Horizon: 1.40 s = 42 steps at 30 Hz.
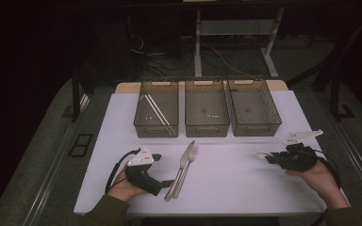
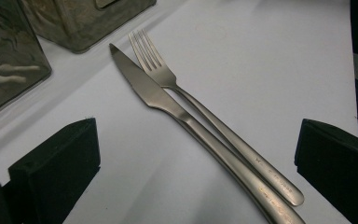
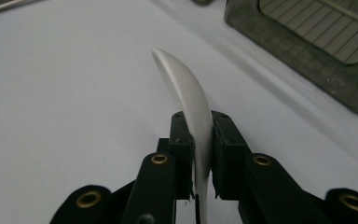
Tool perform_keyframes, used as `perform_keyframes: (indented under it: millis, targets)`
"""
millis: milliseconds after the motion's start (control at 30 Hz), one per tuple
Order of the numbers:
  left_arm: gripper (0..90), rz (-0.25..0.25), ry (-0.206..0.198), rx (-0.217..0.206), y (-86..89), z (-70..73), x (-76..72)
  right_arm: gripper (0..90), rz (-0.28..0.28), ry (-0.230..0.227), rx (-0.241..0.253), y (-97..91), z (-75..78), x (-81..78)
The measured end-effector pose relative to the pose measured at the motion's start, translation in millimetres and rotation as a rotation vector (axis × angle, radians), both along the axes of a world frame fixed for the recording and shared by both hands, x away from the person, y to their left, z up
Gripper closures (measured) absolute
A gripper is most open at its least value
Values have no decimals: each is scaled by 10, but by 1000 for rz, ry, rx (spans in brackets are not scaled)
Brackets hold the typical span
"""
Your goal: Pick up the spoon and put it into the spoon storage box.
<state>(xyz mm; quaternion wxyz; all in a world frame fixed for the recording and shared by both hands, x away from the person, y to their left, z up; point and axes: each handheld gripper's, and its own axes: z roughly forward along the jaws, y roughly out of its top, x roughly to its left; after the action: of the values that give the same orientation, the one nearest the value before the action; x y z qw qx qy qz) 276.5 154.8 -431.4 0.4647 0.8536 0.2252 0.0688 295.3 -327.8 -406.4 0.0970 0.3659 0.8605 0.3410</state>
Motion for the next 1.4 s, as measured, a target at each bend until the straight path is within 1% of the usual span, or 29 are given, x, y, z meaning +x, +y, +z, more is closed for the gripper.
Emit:
perform_keyframes:
  millis: [100,300,500,700,900,933,1033,1233,1400]
  targets:
    - [0,-3,0,9,-2,1,1,800,-5,-12,15,26,39,21]
    - [0,2,-2,0,2,4,-3,799,-20,-22,57,97,102,107]
    - [0,3,0,0,1,3,-2,799,-21,-28,64,170,128,133]
    - [0,-5,-5,4,3,8,-3,799,-21,-36,89,238,167,175]
    - [0,-3,0,-3,-3,4,-2,799,-9,-49,111,331,213,248]
    - [0,-7,-2,4,2,6,0,799,-10,-51,116,350,227,260]
    - [0,0,1,-5,1,8,-6,799,-5,-56,127,409,272,304]
    - [0,4,5,-13,-4,0,-4,799,16,-80,136,558,357,398]
    - [0,4,3,-15,-3,4,-7,799,33,-91,138,684,429,480]
